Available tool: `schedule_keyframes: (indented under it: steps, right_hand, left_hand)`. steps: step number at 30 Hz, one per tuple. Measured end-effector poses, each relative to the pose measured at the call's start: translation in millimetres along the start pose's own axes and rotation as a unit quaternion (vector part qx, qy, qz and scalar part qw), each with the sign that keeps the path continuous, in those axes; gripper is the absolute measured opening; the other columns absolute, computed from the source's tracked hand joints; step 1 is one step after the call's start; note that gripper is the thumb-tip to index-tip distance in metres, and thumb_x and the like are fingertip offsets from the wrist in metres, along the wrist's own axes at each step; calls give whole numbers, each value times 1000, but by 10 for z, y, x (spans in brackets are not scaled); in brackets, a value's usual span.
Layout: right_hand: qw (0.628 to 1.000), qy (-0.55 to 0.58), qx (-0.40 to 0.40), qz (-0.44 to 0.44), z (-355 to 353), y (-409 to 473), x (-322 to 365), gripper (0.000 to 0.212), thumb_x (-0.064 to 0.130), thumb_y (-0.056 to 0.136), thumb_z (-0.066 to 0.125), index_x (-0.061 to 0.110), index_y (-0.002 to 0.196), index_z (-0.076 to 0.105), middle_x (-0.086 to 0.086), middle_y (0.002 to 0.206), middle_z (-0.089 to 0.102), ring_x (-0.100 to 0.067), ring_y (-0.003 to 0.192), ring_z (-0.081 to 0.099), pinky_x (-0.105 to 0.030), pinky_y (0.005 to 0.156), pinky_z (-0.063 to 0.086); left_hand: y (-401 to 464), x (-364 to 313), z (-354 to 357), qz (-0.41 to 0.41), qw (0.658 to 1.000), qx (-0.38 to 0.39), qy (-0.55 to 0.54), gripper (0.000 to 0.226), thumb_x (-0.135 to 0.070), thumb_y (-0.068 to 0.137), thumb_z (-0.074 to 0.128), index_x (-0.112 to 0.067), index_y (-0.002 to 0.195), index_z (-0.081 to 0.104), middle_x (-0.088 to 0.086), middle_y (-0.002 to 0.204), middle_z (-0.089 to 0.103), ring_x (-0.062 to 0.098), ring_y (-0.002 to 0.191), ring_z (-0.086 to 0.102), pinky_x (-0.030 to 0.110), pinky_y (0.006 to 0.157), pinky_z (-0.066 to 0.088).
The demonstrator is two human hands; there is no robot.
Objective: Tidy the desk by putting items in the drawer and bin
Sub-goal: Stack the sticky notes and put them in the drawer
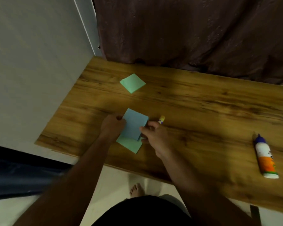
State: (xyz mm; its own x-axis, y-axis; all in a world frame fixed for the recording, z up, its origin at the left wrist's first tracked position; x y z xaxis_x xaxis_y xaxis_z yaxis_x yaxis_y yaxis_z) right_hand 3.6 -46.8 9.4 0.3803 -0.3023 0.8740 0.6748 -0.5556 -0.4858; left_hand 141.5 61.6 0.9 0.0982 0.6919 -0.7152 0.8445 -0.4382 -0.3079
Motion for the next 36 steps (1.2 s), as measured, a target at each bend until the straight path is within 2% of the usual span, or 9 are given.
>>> schedule_keyframes:
  steps: [4, 8, 13, 17, 22, 26, 29, 32, 36]
  right_hand:
    - [998, -50, 22, 29, 85, -73, -212, 34, 21, 90, 67, 13, 121, 57, 5, 97, 62, -15, 96, 64, -38, 83, 58]
    - [997, -61, 19, 32, 140, -123, -349, 31, 24, 89, 67, 15, 119, 62, -1, 112, 68, -8, 87, 62, -22, 66, 50]
    - [998, -10, -42, 40, 130, -189, -453, 10, 29, 90, 67, 25, 88, 57, 2, 94, 65, -6, 80, 61, -24, 65, 52]
    - [991, 70, -67, 97, 127, -129, -471, 7, 27, 92, 64, 22, 92, 59, -3, 103, 67, -16, 94, 64, -33, 78, 55]
    - [978, 127, -81, 142, 317, 118, -414, 21, 28, 90, 66, 17, 107, 60, -6, 106, 68, -20, 97, 66, -35, 76, 57]
    - [972, 139, -92, 164, 569, 425, -190, 16, 26, 91, 66, 15, 101, 61, -8, 110, 66, -23, 100, 64, -40, 83, 58]
    - [969, 165, -90, 161, 734, 687, 33, 22, 23, 92, 64, 12, 111, 58, -9, 116, 62, -25, 107, 61, -42, 87, 55]
    - [968, 185, -109, 129, 781, 931, 250, 19, 21, 92, 63, 13, 109, 57, -8, 114, 61, -23, 104, 58, -36, 76, 53]
    - [980, 96, -171, 16, 676, 1326, 560, 21, 22, 90, 66, 17, 110, 64, -1, 109, 62, -20, 103, 58, -41, 88, 54]
  left_hand:
    - [-138, 170, 19, 9, 997, 2, 78, 24, -18, 89, 55, -14, 109, 69, 6, 103, 68, 21, 86, 60, 30, 69, 45]
    - [-244, 213, 94, 13, 993, 8, 114, 23, -18, 91, 56, -12, 109, 68, 9, 105, 69, 25, 90, 64, 32, 72, 50]
    - [-321, 262, 196, 25, 991, 12, 132, 31, -19, 92, 53, -13, 120, 65, 10, 112, 68, 26, 93, 64, 32, 71, 51]
    - [-239, 271, 167, -1, 993, 23, 115, 30, -19, 92, 54, -10, 119, 65, 12, 113, 67, 26, 93, 62, 34, 74, 51]
    - [217, 299, -27, -12, 988, 86, 130, 34, -20, 96, 55, -1, 124, 58, 20, 129, 57, 35, 115, 54, 38, 92, 43]
    - [683, 241, -285, -19, 985, 111, 134, 33, -24, 93, 60, -7, 121, 59, 13, 124, 59, 31, 110, 57, 37, 83, 47]
    - [1074, 178, -439, -19, 990, 122, 71, 31, -23, 90, 66, -9, 117, 59, 13, 122, 59, 32, 109, 58, 41, 87, 50]
    - [1368, 102, -485, -23, 992, 114, -57, 24, -14, 85, 71, -13, 103, 56, 18, 120, 61, 33, 105, 60, 51, 90, 51]
    - [1593, -113, -427, -44, 968, 116, -219, 30, -10, 86, 69, -10, 113, 56, 9, 115, 60, 23, 100, 59, 35, 71, 54]
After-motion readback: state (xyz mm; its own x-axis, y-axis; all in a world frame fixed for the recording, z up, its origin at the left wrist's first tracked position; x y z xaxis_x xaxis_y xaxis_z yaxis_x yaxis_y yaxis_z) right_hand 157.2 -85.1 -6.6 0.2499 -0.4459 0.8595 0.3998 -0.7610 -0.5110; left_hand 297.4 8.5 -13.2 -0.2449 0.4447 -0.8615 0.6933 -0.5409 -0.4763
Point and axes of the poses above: each hand's wrist, its own y-axis towards the middle knuckle, its own z-axis out of the palm, x = y × z, the point moved 2 cm from there along y, towards the middle knuckle
